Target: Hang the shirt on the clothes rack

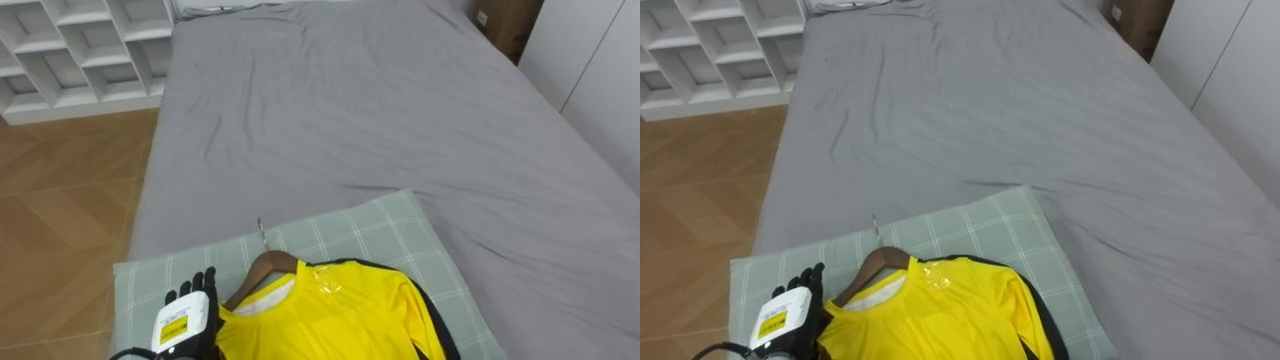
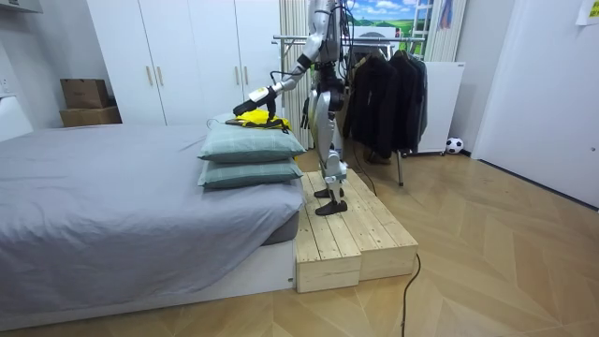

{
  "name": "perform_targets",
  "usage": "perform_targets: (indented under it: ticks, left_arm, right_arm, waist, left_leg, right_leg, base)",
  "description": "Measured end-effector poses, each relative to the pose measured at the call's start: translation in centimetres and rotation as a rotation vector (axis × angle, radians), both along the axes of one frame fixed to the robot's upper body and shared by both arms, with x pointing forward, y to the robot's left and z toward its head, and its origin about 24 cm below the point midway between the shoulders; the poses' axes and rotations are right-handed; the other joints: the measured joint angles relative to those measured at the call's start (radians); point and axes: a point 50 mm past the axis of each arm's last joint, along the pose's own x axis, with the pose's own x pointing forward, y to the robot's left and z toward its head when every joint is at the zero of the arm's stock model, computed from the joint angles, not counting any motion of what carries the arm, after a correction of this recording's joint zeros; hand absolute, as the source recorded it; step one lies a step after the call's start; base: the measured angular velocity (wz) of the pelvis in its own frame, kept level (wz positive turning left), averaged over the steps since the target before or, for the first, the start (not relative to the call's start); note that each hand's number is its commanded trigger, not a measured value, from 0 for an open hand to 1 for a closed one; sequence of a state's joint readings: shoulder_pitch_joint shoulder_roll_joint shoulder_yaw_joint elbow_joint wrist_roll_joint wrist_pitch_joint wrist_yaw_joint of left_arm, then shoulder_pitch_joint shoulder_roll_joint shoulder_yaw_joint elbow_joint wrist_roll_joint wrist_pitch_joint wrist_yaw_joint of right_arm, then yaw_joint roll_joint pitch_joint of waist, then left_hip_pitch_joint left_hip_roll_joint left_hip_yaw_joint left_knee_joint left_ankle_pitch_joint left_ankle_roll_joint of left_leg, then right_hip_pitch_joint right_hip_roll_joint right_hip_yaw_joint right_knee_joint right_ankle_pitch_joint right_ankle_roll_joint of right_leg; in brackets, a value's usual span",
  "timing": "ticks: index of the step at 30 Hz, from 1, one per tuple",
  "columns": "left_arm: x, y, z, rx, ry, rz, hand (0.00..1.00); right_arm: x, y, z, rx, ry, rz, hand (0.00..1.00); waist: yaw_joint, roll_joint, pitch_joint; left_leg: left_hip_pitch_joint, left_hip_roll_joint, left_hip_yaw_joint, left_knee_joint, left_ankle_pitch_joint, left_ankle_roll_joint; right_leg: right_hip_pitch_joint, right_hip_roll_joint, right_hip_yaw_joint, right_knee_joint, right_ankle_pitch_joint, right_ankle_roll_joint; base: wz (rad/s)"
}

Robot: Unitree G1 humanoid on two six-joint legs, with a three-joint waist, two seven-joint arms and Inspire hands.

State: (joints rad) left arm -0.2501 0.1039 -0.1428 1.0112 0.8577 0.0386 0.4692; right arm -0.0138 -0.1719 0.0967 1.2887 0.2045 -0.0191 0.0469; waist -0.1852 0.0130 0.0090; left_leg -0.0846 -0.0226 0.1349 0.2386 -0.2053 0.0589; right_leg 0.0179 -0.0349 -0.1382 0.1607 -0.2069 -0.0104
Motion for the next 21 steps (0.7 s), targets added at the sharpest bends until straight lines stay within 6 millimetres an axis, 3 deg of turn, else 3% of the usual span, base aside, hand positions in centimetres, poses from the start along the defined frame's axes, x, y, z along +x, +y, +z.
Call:
perform_targets:
  ticks: [11, 21]
  left_arm:
    - [0.8, 0.0, 0.0, 0.02, 0.025, -0.022, 0.0]
    - [1.7, -0.1, 0.4, 0.034, 0.025, -0.037, 0.0]
  right_arm:
    - [1.0, 0.5, 0.1, -0.001, -0.008, 0.054, 0.0]
    - [2.5, 0.7, 0.3, -0.019, -0.024, 0.099, 0.0]
  waist:
    - [-0.01, -0.018, 0.0117]
    - [-0.028, -0.021, 0.0144]
  left_leg:
    - [-0.034, 0.008, 0.013, 0.004, 0.003, -0.003]
    - [-0.092, 0.011, 0.017, 0.021, 0.006, -0.003]
  right_leg:
    - [-0.041, 0.004, 0.0, 0.013, 0.003, -0.005]
    - [-0.098, 0.004, 0.0, 0.026, 0.004, -0.006]
  base:
    - [-0.03]
    - [0.0]
